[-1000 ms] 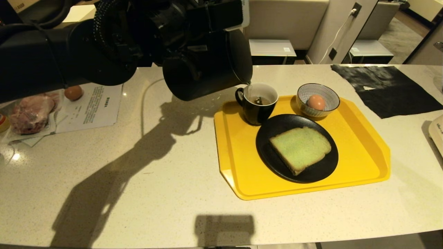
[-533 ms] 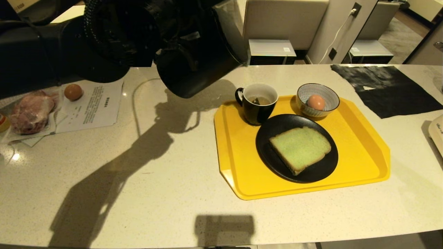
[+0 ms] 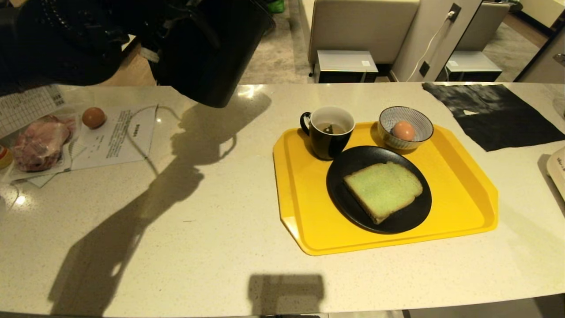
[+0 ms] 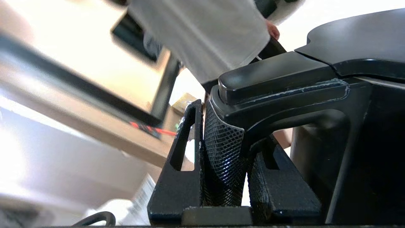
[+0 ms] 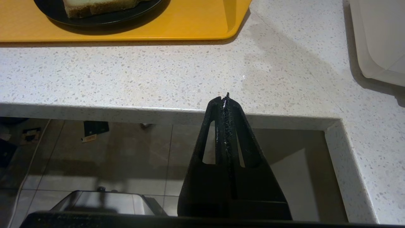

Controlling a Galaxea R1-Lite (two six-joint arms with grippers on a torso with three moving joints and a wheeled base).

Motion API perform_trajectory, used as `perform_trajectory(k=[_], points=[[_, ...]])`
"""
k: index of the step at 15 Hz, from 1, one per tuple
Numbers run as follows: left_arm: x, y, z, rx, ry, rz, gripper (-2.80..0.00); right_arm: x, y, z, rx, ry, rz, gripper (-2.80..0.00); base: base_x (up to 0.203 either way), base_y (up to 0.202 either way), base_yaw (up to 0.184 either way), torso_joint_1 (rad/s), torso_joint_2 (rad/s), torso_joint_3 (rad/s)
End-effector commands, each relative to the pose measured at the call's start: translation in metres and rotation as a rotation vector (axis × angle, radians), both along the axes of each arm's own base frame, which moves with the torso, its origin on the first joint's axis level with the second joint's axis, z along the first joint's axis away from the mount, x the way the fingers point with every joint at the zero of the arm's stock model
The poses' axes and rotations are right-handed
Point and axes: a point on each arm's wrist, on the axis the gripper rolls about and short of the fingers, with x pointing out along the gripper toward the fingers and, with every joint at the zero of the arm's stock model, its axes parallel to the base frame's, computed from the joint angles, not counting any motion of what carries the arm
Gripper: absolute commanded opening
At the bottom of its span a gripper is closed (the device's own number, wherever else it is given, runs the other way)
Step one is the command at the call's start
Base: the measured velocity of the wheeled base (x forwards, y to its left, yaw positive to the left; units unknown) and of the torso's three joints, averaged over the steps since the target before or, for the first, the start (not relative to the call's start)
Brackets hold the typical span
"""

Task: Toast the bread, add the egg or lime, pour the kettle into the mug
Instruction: Put the kettle back

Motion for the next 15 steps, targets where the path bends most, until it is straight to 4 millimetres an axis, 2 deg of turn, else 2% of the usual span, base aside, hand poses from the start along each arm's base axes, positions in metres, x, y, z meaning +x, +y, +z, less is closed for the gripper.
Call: perform_trajectory(k=[1,4,8,11,15], points=[[-0.006,0.014,0.009,-0.114,-0.035,-0.009,-2.8,0.002,0.0,-0.008,0.0,0.028,0.001,-2.8,0.0,0.0,0.0,0.0,0.0,0.0],[0.001,0.017,0.004,-0.333,-0.034,-0.068,-2.8,0.002,0.0,-0.008,0.0,0.028,0.001,-2.8,0.0,0.0,0.0,0.0,0.0,0.0],[0.014,0.011,-0.009,-0.571,-0.037,-0.166,-2.8,0.002,0.0,-0.008,0.0,0.028,0.001,-2.8,0.0,0.0,0.0,0.0,0.0,0.0],[0.026,0.01,-0.021,-0.655,-0.007,-0.184,-2.8,0.002,0.0,-0.008,0.0,0.028,0.001,-2.8,0.0,0.0,0.0,0.0,0.0,0.0],[0.055,0.001,-0.05,-0.701,0.084,-0.197,-2.8,0.002,0.0,-0.008,0.0,0.028,0.001,-2.8,0.0,0.0,0.0,0.0,0.0,0.0]])
